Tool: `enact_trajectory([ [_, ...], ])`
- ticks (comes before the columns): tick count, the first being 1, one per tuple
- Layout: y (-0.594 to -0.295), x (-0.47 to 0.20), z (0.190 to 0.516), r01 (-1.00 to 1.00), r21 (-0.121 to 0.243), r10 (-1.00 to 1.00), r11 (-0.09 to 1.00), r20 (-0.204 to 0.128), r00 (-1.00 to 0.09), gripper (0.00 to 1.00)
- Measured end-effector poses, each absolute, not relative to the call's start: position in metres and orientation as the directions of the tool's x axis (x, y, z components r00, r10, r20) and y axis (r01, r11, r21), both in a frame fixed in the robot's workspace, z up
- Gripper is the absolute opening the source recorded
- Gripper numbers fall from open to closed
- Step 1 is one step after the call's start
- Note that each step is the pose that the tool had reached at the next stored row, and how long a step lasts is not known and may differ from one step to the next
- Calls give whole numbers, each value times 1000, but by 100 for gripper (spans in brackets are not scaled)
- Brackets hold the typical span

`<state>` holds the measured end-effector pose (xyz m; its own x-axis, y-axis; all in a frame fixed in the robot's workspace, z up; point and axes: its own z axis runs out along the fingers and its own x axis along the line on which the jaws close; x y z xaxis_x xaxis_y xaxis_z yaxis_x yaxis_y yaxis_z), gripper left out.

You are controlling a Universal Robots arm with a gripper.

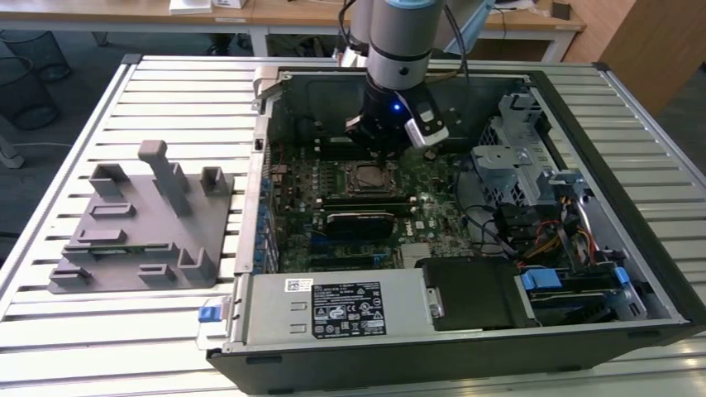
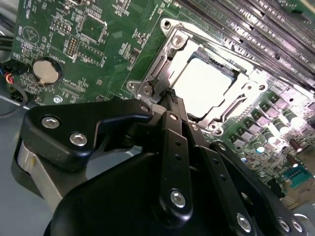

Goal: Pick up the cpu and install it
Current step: 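Install the second cpu locking lever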

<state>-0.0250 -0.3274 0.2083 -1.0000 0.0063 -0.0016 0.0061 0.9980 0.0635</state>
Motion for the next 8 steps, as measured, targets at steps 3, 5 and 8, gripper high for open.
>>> enact_trajectory([
  [3,-328,-25,213,6,63,6,998,-2,-1000,11],
  [5,-327,-25,222,6,64,6,998,-2,-1000,11],
  [8,-327,-25,234,6,64,6,998,-2,-1000,11],
])
